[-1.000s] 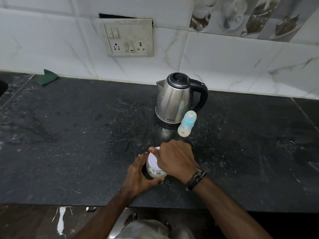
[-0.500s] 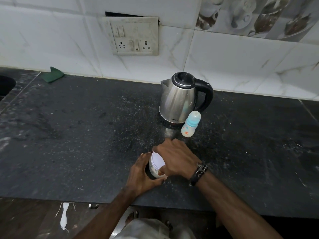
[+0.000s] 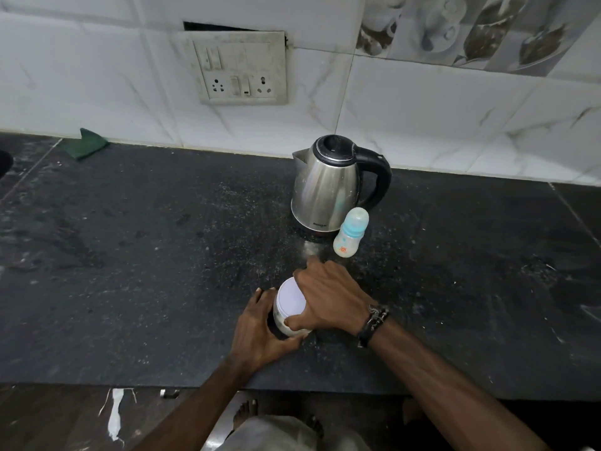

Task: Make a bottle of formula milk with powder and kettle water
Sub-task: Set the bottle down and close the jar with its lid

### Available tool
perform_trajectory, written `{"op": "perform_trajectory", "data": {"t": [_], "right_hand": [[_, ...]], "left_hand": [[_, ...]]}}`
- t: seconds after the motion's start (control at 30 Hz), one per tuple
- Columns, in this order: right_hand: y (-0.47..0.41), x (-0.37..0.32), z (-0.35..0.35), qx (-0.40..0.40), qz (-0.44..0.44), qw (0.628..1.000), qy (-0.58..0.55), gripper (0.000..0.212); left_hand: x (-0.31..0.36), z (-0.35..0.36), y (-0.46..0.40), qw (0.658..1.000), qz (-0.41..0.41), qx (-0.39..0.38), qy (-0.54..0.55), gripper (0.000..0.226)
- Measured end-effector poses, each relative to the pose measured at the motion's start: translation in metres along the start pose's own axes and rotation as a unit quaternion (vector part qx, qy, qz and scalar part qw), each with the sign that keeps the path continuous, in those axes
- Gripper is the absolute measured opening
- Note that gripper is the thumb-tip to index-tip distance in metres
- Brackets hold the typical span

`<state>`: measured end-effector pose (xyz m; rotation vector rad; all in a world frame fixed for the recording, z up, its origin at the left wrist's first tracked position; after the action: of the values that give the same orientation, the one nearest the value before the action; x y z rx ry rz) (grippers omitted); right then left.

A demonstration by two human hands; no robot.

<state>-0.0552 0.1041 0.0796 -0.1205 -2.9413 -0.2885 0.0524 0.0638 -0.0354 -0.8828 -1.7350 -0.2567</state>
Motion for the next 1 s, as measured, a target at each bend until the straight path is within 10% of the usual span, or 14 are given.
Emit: {"op": "perform_trajectory", "data": {"t": [0.4,1.0], "right_hand": [[0.030,0.019,0.027,0.031,0.142,0.985,-0.094,0.094],[0.034,0.065,0.070,0.145,0.291,0.919,-0.222,0.049]], "left_hand": [[-0.013,0.005,-0.008,0.999,-0.031,-0.003,-0.033,0.091],[-0.024,0.035,-0.127,0.985,-0.075,-0.028,-0.150,0.096]]}}
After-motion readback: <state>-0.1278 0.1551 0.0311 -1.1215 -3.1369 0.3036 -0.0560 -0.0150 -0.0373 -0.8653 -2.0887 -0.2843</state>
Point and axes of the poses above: each hand's wrist, its own y-axis away from the middle knuckle, its own z-axis out of the palm, x = y × z, the point moved 7 cm from there along -y, towards the middle knuckle, and after that the axes turned 14 degrees about y, right-handed, at the moved point
